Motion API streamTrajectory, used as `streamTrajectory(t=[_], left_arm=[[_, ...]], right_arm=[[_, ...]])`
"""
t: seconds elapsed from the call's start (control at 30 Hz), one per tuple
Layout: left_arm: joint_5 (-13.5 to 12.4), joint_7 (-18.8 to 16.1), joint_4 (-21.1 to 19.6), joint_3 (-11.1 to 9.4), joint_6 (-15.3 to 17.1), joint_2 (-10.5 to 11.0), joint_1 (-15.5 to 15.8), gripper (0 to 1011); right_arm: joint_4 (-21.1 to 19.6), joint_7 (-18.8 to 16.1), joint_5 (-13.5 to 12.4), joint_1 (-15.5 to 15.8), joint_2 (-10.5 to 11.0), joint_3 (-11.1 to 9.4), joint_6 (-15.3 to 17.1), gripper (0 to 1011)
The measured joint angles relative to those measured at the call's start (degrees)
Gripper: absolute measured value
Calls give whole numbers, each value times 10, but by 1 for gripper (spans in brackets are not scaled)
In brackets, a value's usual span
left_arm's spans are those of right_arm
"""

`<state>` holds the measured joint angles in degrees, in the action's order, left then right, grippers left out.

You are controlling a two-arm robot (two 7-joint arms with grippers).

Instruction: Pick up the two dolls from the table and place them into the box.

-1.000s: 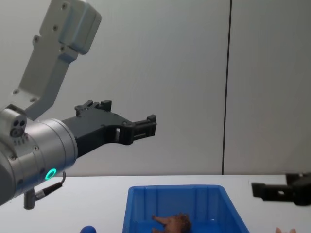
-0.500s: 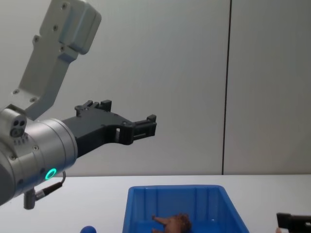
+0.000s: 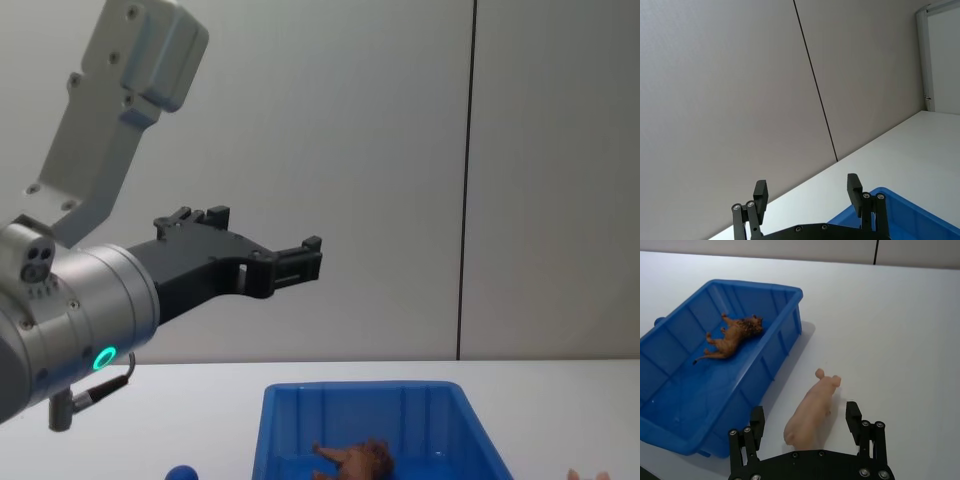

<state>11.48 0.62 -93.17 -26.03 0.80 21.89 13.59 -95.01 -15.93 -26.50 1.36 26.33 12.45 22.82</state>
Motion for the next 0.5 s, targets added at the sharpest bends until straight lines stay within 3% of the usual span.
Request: streamTrajectory(t=[0.5], left_arm=[[0,0,0,0,0,0,0,1003]], right_arm=[[38,6,8,-17,-22,14,13,977]])
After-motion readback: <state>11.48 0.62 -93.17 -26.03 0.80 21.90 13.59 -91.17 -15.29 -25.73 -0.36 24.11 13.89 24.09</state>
